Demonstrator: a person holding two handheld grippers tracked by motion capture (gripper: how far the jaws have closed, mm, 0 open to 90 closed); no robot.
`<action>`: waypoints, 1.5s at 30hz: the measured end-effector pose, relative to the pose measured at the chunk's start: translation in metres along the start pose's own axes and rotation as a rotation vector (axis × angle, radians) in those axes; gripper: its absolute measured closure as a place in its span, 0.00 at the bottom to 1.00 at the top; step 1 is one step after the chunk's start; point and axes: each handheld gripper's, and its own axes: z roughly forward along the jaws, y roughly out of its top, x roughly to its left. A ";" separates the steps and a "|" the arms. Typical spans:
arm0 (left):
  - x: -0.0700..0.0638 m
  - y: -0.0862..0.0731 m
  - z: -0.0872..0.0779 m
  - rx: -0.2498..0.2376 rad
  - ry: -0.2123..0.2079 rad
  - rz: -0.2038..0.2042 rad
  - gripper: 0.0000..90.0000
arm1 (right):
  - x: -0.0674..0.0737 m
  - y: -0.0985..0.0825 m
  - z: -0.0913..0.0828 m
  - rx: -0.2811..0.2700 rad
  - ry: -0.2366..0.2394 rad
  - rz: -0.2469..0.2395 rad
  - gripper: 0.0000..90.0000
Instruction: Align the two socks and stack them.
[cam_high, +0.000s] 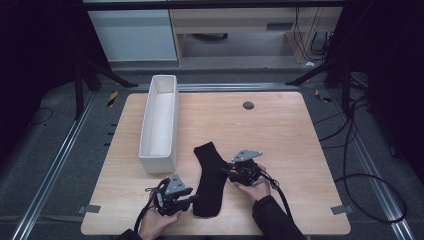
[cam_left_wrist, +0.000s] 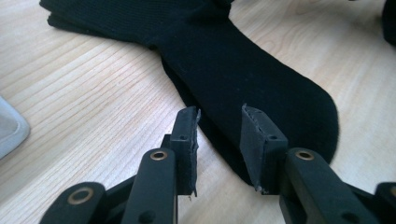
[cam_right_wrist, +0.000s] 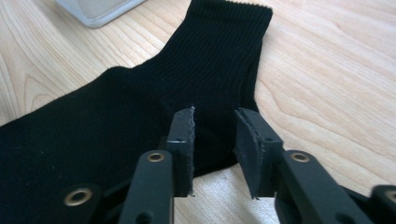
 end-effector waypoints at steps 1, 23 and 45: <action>0.001 0.001 0.002 0.002 -0.002 -0.006 0.72 | 0.000 0.000 0.001 0.012 0.002 0.004 0.84; 0.014 0.021 0.030 0.006 0.038 -0.038 0.87 | 0.005 -0.004 0.001 0.013 0.008 -0.010 0.79; 0.019 0.037 0.028 -0.041 0.066 -0.022 0.98 | -0.001 0.010 -0.009 -0.047 -0.020 0.004 0.93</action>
